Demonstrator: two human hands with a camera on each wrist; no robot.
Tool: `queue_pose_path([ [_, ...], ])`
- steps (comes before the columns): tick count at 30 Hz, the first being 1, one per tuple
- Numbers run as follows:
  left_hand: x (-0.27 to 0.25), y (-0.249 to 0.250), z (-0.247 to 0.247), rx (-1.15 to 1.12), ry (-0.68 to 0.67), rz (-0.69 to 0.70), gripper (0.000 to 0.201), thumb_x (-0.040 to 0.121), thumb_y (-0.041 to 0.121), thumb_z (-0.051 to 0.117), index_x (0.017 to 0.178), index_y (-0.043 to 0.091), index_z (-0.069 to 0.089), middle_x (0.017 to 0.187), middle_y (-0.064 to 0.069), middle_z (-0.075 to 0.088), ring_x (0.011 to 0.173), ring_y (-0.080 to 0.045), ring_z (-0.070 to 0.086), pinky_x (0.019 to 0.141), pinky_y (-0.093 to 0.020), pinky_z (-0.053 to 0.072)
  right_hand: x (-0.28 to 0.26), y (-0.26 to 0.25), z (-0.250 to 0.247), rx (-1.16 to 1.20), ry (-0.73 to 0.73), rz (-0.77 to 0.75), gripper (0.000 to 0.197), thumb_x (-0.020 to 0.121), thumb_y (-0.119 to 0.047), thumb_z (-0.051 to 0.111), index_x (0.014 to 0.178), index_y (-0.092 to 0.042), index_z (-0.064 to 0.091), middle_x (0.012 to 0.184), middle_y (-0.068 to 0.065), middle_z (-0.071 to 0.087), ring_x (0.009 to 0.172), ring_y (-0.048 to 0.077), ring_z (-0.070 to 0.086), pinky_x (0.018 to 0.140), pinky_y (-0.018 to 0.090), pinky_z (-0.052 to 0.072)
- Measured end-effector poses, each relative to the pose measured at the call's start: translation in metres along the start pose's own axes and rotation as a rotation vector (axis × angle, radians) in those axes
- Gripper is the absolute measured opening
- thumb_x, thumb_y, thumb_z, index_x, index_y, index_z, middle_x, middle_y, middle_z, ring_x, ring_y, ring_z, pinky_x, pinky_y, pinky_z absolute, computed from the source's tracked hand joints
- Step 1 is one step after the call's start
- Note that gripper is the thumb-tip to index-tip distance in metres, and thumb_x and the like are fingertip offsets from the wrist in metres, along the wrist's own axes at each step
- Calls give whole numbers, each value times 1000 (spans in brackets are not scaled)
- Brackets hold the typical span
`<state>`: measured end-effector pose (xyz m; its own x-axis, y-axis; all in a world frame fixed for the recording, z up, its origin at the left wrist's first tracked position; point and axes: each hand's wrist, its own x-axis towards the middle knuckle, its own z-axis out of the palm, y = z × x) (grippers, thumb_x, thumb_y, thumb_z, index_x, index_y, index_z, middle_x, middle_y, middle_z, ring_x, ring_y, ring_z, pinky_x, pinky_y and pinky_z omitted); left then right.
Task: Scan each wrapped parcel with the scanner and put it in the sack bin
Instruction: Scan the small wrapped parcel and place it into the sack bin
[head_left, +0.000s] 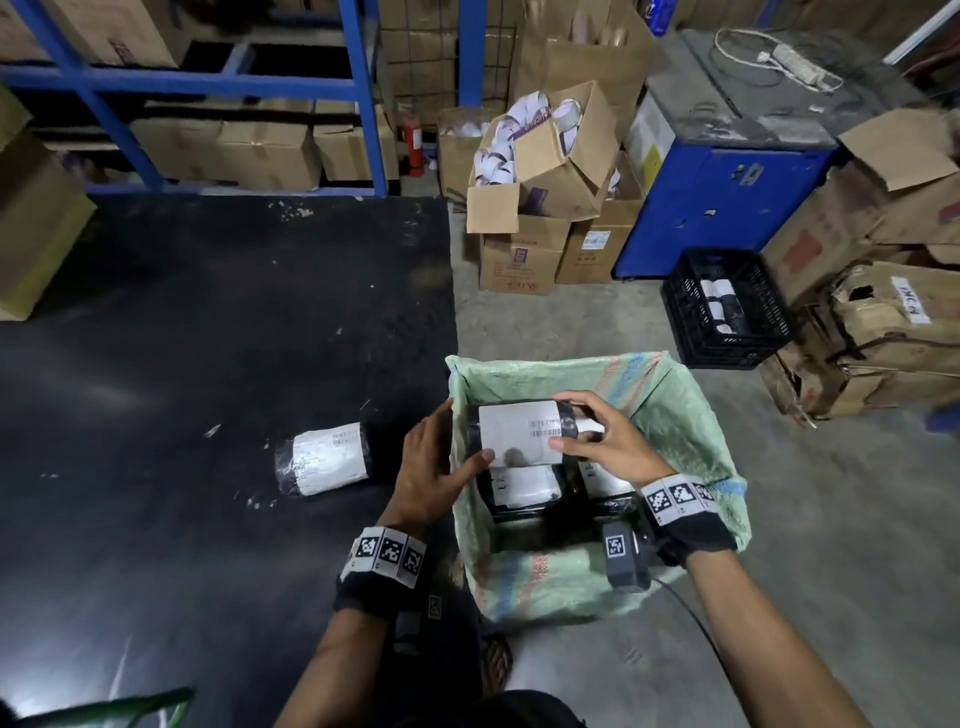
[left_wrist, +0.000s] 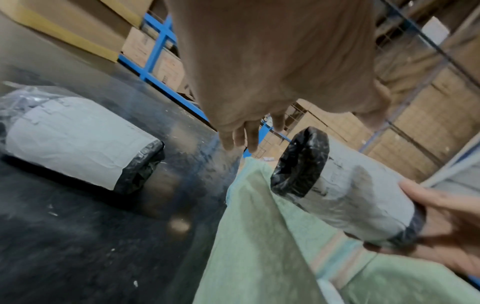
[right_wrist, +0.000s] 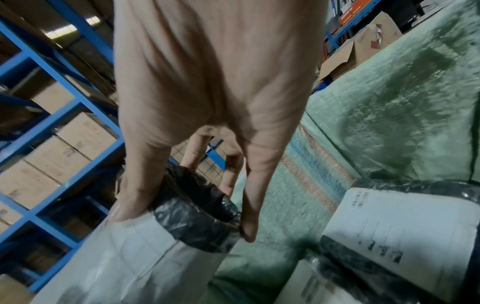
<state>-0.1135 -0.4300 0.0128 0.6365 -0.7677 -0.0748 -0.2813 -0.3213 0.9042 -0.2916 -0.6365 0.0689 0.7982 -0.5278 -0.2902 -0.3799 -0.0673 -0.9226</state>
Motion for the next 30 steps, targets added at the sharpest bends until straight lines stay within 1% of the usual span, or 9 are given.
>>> queue_pose_path([
  [2, 3, -11, 14, 214, 19, 12, 107, 76, 83, 54, 156, 13, 40, 154, -9, 48, 145, -31, 37, 122, -48, 32, 16, 12, -16, -46, -18, 35, 60, 70, -36, 87, 125, -37, 61, 134, -12, 60, 126, 3, 53, 98, 26, 52],
  [3, 3, -16, 22, 277, 20, 11, 108, 78, 81, 49, 157, 8, 39, 156, -14, 45, 148, -37, 35, 123, -52, 29, 25, 19, -22, -77, -29, 61, 62, 66, -44, 87, 123, -43, 60, 135, -12, 59, 129, 8, 52, 104, 35, 49],
  [5, 2, -20, 36, 367, 22, -25, 103, 82, 73, 42, 158, 5, 35, 162, -20, 37, 153, -41, 26, 126, -53, 23, 43, 33, -30, -157, -51, 110, 61, 63, -48, 87, 118, -51, 59, 137, -7, 59, 129, 12, 52, 108, 41, 43],
  [7, -1, -23, 49, 440, 19, -45, 98, 86, 67, 38, 161, 5, 27, 167, -21, 26, 157, -40, 17, 128, -53, 20, 59, 46, -32, -194, -58, 155, 60, 68, -40, 87, 120, -47, 59, 133, -6, 60, 128, 13, 51, 107, 38, 41],
  [11, -7, -30, 68, 538, 32, -34, 90, 91, 51, 38, 163, 2, 18, 170, -20, 21, 159, -37, 16, 129, -49, 22, 86, 66, -24, -198, -65, 212, 59, 76, -19, 85, 129, -21, 58, 113, -7, 61, 117, 14, 54, 100, 31, 44],
  [17, -7, -25, 71, 590, 47, -15, 79, 94, 32, 32, 164, 1, 13, 173, -15, 10, 161, -30, 11, 130, -45, 17, 112, 107, -8, -146, -16, 225, 62, 69, -14, 89, 124, -19, 60, 121, 3, 66, 120, 21, 57, 97, 25, 42],
  [21, -6, -29, 72, 614, -6, 10, 74, 96, 24, 32, 162, -2, 14, 172, -19, 9, 161, -32, 9, 128, -49, 25, 120, 119, -2, -118, -15, 199, 64, 71, -9, 87, 128, -12, 59, 122, 4, 64, 112, 15, 57, 85, 5, 42],
  [26, -3, -27, 75, 605, -12, 7, 79, 91, 26, 35, 161, -7, 15, 170, -23, 13, 159, -36, 11, 127, -50, 27, 132, 143, 2, -78, -5, 149, 63, 68, -6, 88, 117, -32, 59, 128, 8, 63, 124, 28, 58, 112, 44, 41],
  [30, 0, -29, 81, 593, 12, -20, 83, 91, 32, 33, 162, -4, 9, 172, -21, 6, 161, -33, 3, 130, -45, 18, 132, 145, 7, -25, 12, 155, 61, 73, 6, 81, 125, -15, 56, 131, 8, 59, 122, 24, 55, 114, 42, 39],
])
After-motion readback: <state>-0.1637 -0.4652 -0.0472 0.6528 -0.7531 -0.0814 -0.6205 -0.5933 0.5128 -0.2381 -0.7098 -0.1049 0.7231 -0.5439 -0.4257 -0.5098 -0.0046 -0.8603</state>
